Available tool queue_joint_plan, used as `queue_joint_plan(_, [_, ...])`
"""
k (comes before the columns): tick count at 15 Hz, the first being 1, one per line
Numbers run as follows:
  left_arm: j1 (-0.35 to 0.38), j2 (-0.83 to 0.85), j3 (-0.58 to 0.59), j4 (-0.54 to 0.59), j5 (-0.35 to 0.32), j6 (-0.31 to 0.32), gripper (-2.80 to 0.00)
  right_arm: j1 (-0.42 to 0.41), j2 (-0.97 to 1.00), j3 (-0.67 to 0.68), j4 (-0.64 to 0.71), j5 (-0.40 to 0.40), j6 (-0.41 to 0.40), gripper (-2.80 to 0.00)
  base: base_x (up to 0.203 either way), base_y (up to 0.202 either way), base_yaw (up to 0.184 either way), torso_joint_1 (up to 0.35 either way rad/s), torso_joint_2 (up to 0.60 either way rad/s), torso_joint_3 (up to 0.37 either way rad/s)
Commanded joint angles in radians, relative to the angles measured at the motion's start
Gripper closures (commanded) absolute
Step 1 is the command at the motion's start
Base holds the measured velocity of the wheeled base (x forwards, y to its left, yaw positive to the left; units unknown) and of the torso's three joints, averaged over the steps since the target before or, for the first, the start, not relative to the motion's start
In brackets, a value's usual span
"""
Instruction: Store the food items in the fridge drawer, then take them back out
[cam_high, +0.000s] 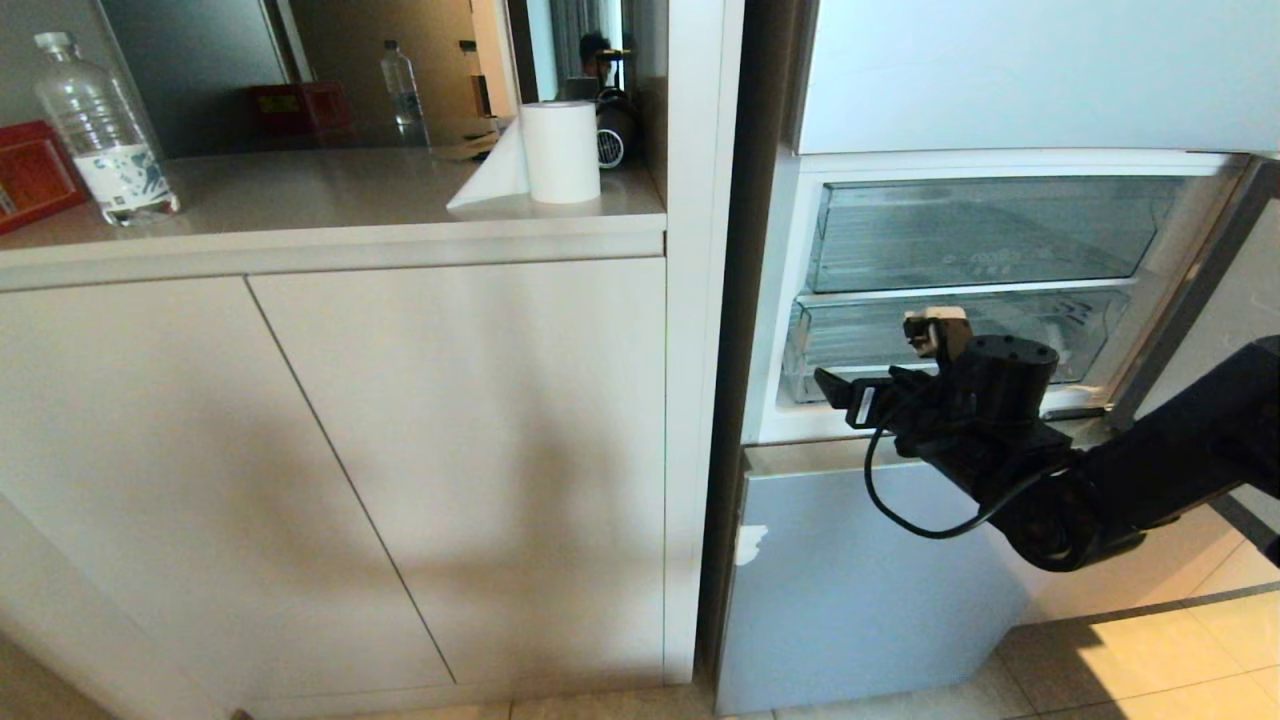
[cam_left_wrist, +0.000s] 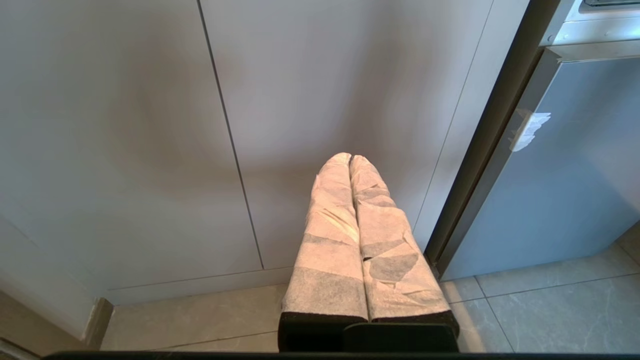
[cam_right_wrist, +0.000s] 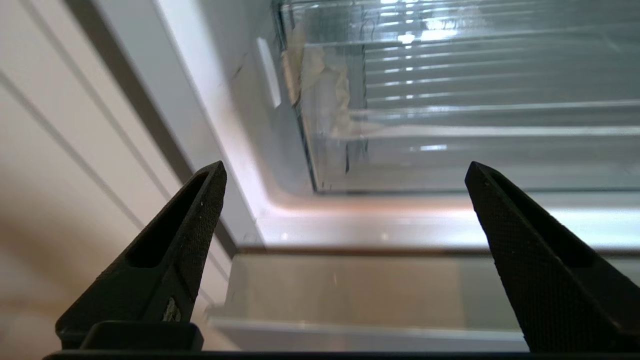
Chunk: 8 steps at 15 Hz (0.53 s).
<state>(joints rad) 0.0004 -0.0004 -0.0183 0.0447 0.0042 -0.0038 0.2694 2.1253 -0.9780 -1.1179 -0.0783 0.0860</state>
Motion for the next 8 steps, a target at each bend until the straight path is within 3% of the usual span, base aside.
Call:
queue_joint_plan(1, [0.000,0.000,0.000,0.001,0.000,-0.001,0.00,0.003,0.063,-0.063,-0.007,0.000,0.001,-2.80,0.000,0.000,0.000,0.000,0.00,0.000])
queue_joint_plan(8, [0.001,0.000,0.000,0.000,0.000,0.000,0.00,0.000,0.162,-0.249,0.001,-0.006,0.000,-2.80,0.000,0.000,0.000,0.000,0.00,0.000])
